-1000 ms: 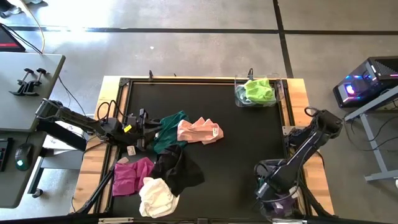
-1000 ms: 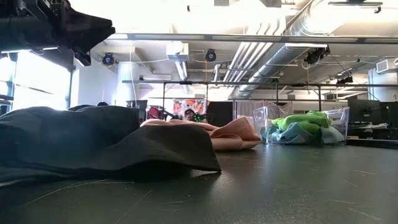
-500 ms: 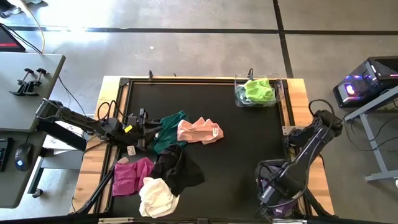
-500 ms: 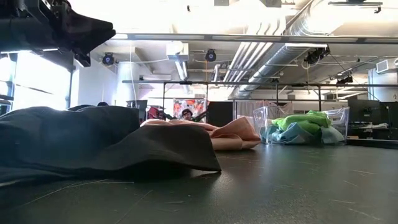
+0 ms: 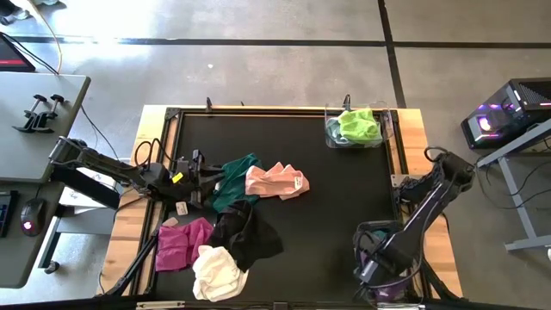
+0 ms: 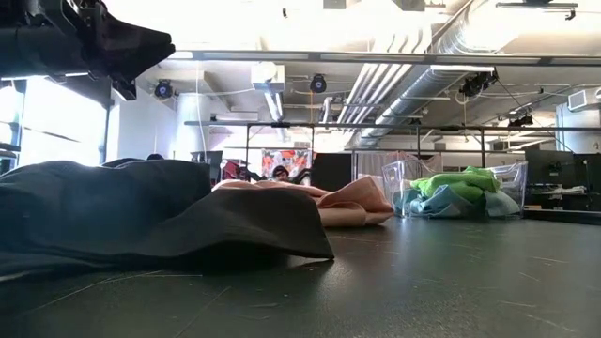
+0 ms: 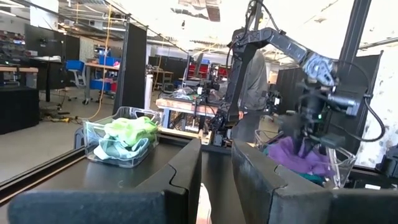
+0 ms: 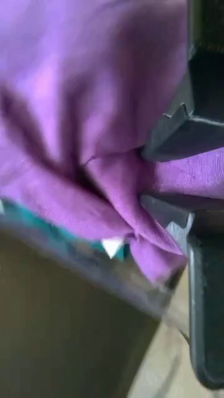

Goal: Sort towels by color in basket
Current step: Put the violet towel into the bottom transparent bin

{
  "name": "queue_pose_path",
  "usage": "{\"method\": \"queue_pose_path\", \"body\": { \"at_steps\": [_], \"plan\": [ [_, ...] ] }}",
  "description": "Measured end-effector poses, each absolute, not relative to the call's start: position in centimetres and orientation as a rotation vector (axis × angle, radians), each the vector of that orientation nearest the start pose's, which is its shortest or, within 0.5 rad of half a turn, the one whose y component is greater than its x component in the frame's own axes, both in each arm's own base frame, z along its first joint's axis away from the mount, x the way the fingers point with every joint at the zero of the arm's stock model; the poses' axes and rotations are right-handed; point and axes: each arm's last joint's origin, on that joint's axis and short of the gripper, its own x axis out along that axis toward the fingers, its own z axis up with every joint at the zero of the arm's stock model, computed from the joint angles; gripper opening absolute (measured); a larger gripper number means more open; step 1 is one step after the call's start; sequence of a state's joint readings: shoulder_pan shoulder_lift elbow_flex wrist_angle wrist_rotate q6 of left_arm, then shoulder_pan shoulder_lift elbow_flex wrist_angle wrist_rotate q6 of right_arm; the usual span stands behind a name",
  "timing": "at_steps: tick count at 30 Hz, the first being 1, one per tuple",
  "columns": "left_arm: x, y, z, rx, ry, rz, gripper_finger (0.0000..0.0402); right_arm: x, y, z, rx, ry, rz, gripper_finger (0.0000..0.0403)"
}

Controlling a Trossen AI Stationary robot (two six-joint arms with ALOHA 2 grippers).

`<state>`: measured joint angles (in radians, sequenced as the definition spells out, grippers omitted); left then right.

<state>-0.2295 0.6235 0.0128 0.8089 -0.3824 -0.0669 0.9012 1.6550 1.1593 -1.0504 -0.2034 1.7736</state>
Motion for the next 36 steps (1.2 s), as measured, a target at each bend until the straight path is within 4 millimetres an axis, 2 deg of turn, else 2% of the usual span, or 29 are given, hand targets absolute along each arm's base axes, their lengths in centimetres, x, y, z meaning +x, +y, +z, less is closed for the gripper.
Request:
{"method": "queue_pose_path", "body": {
  "at_steps": [3, 6, 15, 19, 23, 27, 32, 36],
  "plan": [
    [13.3, -2.0, 18.5, -0.126, -0.193, 0.146, 0.0078, 17.5, 23.1, 19.8, 0.777, 1.646, -0.605, 0.0088],
    [13.3, -2.0, 18.5, -0.126, -0.193, 0.146, 0.0078, 17.4, 23.1, 20.3, 0.755, 1.612, -0.611, 0.0088],
    [13.2, -1.9, 18.5, -0.13, -0.199, 0.169, 0.0078, 16.2, 22.3, 26.7, 0.781, 1.384, -0.624, 0.0088],
    [13.2, -1.9, 18.5, -0.13, -0.198, 0.169, 0.0078, 15.4, 21.9, 27.7, 0.758, 1.314, -0.72, 0.0088],
    [13.2, -1.9, 18.5, -0.13, -0.199, 0.169, 0.0078, 14.9, 21.7, 26.6, 0.76, 1.321, -0.794, 0.0088],
    [13.2, -1.9, 18.5, -0.13, -0.198, 0.169, 0.0078, 14.7, 21.7, 24.3, 0.803, 1.412, -0.818, 0.0087],
    [13.2, -1.9, 18.5, -0.13, -0.198, 0.169, 0.0078, 14.6, 21.6, 21.5, 0.852, 1.431, -0.814, 0.0088],
    [13.2, -1.9, 18.5, -0.127, -0.197, 0.169, 0.0078, 14.3, 21.4, 21.4, 0.856, 1.485, -0.822, 0.0101]
  ]
}}
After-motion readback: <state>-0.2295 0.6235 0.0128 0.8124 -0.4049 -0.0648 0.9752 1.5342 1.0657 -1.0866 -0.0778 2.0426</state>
